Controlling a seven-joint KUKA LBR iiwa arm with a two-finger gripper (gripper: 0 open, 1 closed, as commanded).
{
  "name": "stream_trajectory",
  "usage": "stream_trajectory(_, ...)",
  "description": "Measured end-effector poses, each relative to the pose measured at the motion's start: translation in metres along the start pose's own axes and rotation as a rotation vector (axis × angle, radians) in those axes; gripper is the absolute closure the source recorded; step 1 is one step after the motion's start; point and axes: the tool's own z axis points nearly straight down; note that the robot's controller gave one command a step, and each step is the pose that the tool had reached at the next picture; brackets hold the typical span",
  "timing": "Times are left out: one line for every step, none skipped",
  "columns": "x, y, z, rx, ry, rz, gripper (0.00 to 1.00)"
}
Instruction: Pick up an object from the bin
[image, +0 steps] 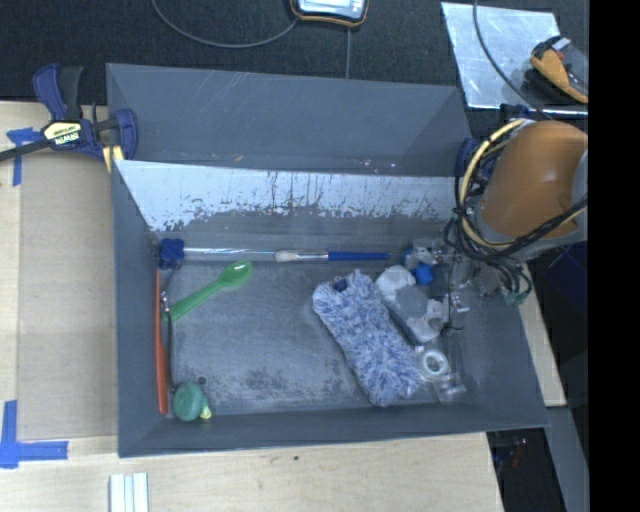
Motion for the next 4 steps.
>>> stream_trajectory(-0.01, -0.005, 0.004, 0.003, -0.005, -0.086, 0.0)
stream_trajectory(-0.002, 0.005, 0.013, 0.005, -0.009, -0.054, 0.0)
stream_trajectory(-0.015, -0.011, 0.004, 0.006, -0.012, -0.19, 0.0)
stream_trajectory(-0.006, -0.006, -0.021, 0.002, -0.002, -0.158, 0.0)
